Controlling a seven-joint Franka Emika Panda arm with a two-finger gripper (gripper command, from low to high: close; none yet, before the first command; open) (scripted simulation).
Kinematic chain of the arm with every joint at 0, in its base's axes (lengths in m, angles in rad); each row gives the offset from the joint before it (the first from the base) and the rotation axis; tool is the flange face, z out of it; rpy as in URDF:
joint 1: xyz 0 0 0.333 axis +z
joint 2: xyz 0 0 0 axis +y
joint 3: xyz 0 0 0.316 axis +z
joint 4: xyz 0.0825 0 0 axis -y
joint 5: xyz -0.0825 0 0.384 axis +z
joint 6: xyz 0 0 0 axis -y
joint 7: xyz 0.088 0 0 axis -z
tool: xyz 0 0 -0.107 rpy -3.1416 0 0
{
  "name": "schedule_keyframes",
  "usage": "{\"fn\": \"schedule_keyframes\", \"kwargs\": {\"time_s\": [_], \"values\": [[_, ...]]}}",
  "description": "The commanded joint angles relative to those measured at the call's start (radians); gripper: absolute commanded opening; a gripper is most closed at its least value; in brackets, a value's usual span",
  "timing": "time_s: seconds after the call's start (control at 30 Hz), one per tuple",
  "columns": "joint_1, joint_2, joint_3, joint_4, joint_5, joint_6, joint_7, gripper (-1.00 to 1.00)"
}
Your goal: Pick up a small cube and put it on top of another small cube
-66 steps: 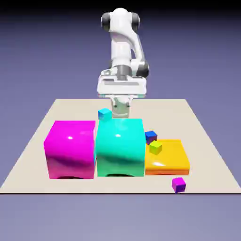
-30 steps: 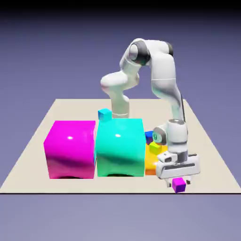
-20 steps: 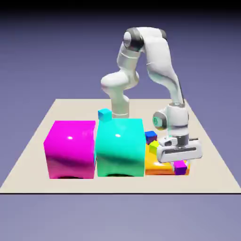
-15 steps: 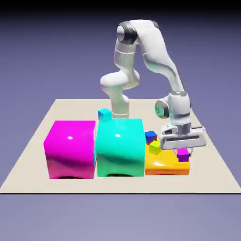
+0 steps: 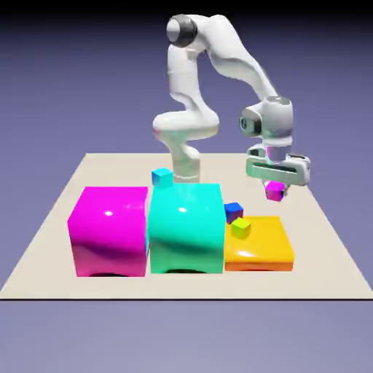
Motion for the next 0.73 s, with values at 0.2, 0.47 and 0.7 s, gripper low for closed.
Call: {"fn": "schedule_keyframes", "kwargs": {"time_s": [0.2,0.47,0.7], "values": [[-0.151,-0.237,0.232,-0.106,0.063,-0.189,0.305,-1.0],[-0.298,-0.27,0.43,-0.198,0.089,-0.156,0.488,-1.0],[-0.354,-0.196,0.494,-0.228,0.083,-0.049,0.508,1.0]]}}
